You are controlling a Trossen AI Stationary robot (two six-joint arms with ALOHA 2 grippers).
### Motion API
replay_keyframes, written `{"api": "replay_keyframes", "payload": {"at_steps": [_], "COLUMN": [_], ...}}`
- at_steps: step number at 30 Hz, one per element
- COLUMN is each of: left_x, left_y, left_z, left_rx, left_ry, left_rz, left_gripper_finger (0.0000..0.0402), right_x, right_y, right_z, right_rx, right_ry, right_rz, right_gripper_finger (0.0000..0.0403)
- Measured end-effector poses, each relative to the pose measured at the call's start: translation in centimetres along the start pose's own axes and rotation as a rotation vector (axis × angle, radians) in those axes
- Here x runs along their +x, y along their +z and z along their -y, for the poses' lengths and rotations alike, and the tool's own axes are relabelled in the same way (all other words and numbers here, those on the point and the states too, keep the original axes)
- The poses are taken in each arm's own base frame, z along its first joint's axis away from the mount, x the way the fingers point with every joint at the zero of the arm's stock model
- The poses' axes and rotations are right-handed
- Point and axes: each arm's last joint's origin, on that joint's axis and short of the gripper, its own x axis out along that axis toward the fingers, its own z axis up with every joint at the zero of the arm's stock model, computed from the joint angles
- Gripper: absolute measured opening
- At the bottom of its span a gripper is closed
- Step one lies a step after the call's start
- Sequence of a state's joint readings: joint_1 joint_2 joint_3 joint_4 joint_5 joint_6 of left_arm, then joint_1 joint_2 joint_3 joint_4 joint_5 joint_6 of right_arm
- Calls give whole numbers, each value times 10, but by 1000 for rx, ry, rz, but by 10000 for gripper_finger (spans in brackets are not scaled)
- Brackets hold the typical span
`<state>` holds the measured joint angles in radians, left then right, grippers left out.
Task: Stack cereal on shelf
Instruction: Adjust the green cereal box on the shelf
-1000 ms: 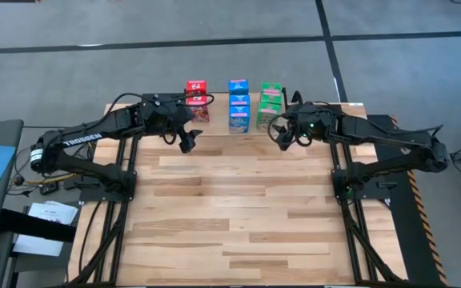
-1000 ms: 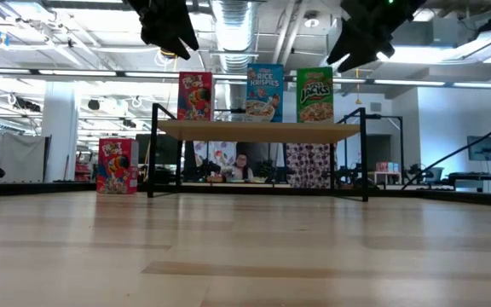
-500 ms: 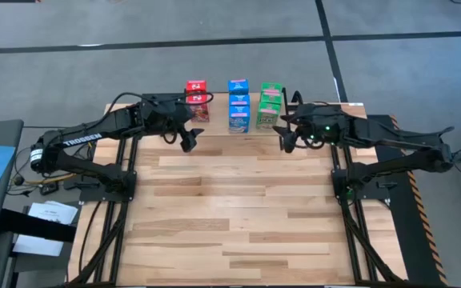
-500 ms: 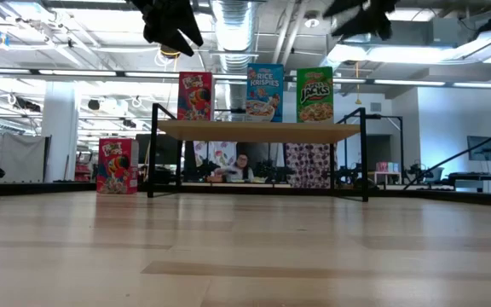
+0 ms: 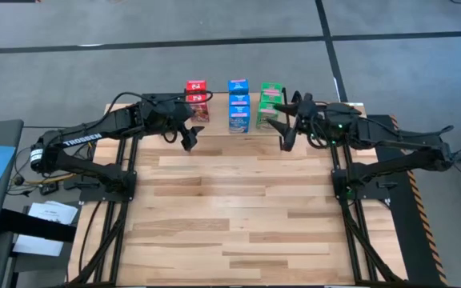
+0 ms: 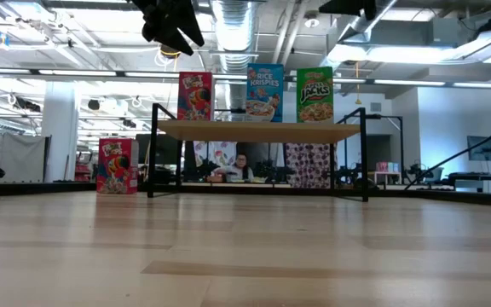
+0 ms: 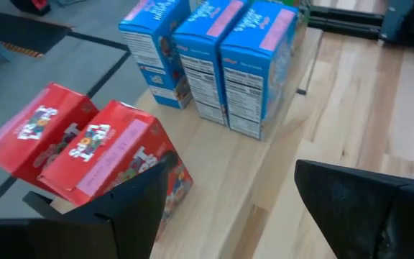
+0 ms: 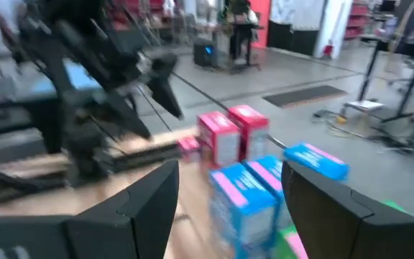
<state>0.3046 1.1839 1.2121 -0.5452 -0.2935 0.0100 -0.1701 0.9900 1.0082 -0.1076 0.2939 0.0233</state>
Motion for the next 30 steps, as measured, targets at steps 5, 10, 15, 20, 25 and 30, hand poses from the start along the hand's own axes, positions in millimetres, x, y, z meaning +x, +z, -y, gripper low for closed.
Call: {"api": "replay_keyframes", "payload": {"at_steps": [5, 10, 15, 20, 25, 30], "left_x": [0, 0, 0, 0, 0, 0], "left_y": [2, 2, 2, 2, 2, 2], "left_z": [0, -1, -1, -1, -1, -1], "left_rx": [-30, -37, -66, -74, -64, -63], "left_ry": [14, 30, 35, 35, 35, 35], "left_rz": [23, 24, 21, 21, 20, 20], "left_gripper_finger": [293, 293, 293, 293, 293, 293], "right_x": [3, 7, 18, 28, 40, 51], "right_y": [3, 9, -1, -11, -20, -29], "right_z": [11, 16, 16, 14, 13, 13], "right_rx": [-111, -200, -242, -304, -403, -487], "right_ry": [-50, -64, -60, -51, -61, -105], "right_rz": [-99, -204, -316, -388, -440, -494], "right_gripper_finger": [269, 269, 269, 269, 269, 269]}}
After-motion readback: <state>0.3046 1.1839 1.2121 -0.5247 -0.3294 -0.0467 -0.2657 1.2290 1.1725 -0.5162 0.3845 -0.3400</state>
